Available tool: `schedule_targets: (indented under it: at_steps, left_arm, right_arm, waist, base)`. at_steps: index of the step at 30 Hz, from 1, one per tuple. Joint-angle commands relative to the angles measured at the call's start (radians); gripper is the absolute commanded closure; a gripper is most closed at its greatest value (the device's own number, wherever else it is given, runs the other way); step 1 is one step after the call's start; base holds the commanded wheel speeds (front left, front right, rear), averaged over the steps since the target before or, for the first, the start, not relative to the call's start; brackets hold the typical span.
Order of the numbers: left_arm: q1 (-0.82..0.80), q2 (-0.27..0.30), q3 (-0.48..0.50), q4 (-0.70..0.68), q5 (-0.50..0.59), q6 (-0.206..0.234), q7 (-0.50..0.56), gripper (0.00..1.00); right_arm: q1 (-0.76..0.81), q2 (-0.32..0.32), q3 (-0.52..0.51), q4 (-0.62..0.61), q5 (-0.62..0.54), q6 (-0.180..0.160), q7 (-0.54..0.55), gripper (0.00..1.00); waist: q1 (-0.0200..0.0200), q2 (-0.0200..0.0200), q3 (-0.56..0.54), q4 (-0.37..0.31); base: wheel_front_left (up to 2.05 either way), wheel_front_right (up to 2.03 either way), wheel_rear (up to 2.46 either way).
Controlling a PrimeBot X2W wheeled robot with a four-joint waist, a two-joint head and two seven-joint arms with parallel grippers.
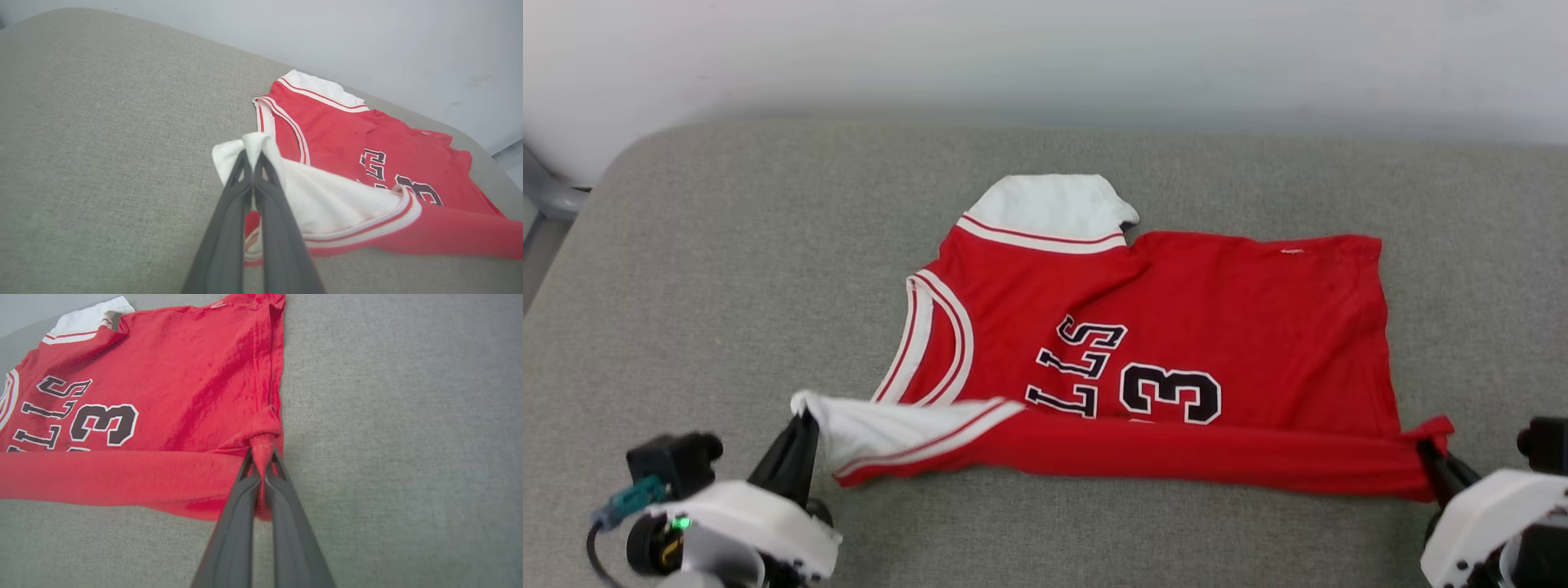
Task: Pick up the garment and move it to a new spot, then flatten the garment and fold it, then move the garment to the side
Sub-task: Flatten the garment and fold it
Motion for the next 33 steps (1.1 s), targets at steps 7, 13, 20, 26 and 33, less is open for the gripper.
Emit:
schedule_targets:
  at_steps: [7,13,20,26,33]
  left_arm:
    - [-0.19,-0.033,-0.036,0.153,0.022,-0.067,-0.001,1.0]
    - [-0.269,-0.057,-0.063,0.295,0.012,-0.116,0.014,1.0]
    - [-0.306,-0.077,-0.087,0.4,-0.001,-0.152,0.029,0.0]
    - [-0.299,-0.051,-0.077,0.403,-0.019,-0.157,0.053,0.0]
    - [-0.27,0.046,-0.08,0.316,-0.068,-0.157,0.235,0.0]
  right_arm:
    - [-0.14,-0.016,0.044,0.102,-0.064,-0.002,-0.021,1.0]
    - [-0.212,-0.013,0.077,0.218,-0.063,-0.002,-0.072,1.0]
    - [-0.243,-0.022,0.114,0.289,-0.033,-0.002,-0.19,0.0]
    - [-0.219,-0.031,0.135,0.241,-0.019,-0.002,-0.406,0.0]
    - [-0.162,-0.018,0.12,0.16,-0.039,-0.002,-0.489,0.0]
  waist:
    - [0.0001,0.0,0.094,-0.021]
    - [0.0001,0.0,0.132,-0.039]
    - [0.0001,0.0,0.129,-0.045]
    - [0.0001,0.0,0.087,-0.047]
    - [0.0001,0.0,0.046,-0.048]
  base:
    - [0.0,0.0,0.0]
    - [0.0,0.0,0.0]
    - [0.0,0.0,0.0]
    - [0.0,0.0,0.0]
    - [0.0,0.0,0.0]
